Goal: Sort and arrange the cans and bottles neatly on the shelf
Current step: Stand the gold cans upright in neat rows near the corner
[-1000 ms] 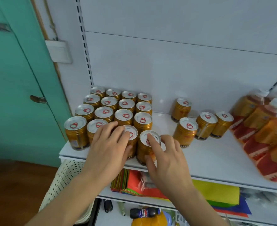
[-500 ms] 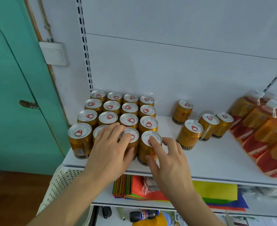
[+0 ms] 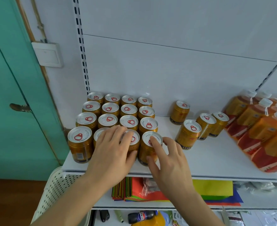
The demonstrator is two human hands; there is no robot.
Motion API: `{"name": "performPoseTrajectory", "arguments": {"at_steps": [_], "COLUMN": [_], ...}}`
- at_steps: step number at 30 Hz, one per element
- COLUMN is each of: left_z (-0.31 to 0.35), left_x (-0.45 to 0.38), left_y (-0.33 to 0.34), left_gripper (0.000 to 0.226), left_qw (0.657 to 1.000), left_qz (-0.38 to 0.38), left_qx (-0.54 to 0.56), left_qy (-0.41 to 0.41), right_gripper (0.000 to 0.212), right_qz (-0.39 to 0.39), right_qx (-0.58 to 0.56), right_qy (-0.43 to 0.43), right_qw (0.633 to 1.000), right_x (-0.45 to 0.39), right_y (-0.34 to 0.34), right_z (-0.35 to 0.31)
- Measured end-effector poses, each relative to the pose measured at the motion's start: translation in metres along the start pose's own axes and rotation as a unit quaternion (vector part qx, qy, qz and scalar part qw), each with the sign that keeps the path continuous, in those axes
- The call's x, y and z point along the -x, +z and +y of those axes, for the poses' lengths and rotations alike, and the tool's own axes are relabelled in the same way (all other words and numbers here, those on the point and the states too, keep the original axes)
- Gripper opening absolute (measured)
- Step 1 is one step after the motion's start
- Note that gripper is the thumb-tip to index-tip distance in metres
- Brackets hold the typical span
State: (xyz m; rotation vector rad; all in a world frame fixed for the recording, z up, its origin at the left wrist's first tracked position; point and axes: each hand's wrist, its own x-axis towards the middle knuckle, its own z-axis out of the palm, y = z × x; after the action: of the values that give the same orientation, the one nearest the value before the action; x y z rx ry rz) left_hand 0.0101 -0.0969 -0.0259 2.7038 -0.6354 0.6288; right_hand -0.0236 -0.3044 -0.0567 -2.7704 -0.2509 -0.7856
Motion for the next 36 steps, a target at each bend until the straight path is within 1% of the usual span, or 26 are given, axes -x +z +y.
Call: {"name": "performPoseTrajectory", "arguments": {"at_steps": [3, 5, 9, 11, 13, 15, 17, 19, 21, 23, 26, 29, 31, 36], "left_z": [0.006, 0.014, 0.040, 0.057, 0.075, 0.093, 0.111, 0.126, 0.136, 0.139, 0.138, 0.129, 0.119, 0.090], "left_x": [-0.006, -0.013, -0.042, -0.060, -0.079, -0.098, -0.115, -0.129, -0.141, -0.149, -0.149, -0.149, -0.152, -0.152], "left_y": [-0.002, -0.002, 0.002, 0.009, 0.017, 0.026, 0.036, 0.051, 0.066, 0.077, 0.081, 0.078, 0.074, 0.061], "left_gripper": [0.051, 0.054, 0.054, 0.055, 0.057, 0.059, 0.059, 0.059, 0.056, 0.049, 0.042, 0.040, 0.039, 0.039], "left_qw": [1.000, 1.000, 0.998, 0.997, 0.996, 0.994, 0.992, 0.991, 0.988, 0.985, 0.987, 0.988, 0.989, 0.987], "left_qz": [0.007, 0.010, 0.008, 0.002, -0.012, -0.045, -0.075, -0.091, -0.117, -0.135, -0.130, -0.131, -0.132, -0.145], "left_qx": [0.006, 0.020, 0.035, 0.041, 0.048, 0.037, 0.030, 0.022, 0.008, -0.005, -0.018, -0.032, -0.047, -0.072], "left_qy": [0.001, 0.011, 0.049, 0.061, 0.078, 0.095, 0.099, 0.100, 0.104, 0.105, 0.094, 0.072, 0.049, 0.012], "right_gripper": [0.063, 0.064, 0.056, 0.053, 0.048, 0.044, 0.044, 0.047, 0.050, 0.054, 0.056, 0.043, 0.035, 0.029], "right_qz": [-0.015, -0.003, 0.050, 0.063, 0.075, 0.084, 0.076, 0.032, -0.063, -0.156, -0.239, -0.278, -0.297, -0.281], "right_qx": [-0.003, -0.019, -0.007, 0.016, 0.035, 0.044, 0.043, 0.025, 0.013, 0.024, 0.046, 0.053, 0.053, -0.020], "right_qy": [0.016, 0.033, 0.035, 0.039, 0.031, 0.028, 0.025, 0.015, 0.021, 0.010, -0.028, -0.057, -0.061, -0.080], "right_qw": [1.000, 0.999, 0.998, 0.997, 0.996, 0.995, 0.996, 0.999, 0.998, 0.987, 0.969, 0.957, 0.951, 0.956], "right_x": [0.004, 0.005, 0.001, -0.008, -0.020, -0.038, -0.060, -0.086, -0.117, -0.148, -0.184, -0.207, -0.217, -0.228], "right_y": [-0.007, -0.016, -0.037, -0.045, -0.051, -0.055, -0.058, -0.058, -0.056, -0.053, -0.042, -0.030, -0.027, -0.014], "right_z": [0.003, 0.012, 0.053, 0.080, 0.112, 0.141, 0.167, 0.187, 0.203, 0.213, 0.215, 0.211, 0.208, 0.192]}}
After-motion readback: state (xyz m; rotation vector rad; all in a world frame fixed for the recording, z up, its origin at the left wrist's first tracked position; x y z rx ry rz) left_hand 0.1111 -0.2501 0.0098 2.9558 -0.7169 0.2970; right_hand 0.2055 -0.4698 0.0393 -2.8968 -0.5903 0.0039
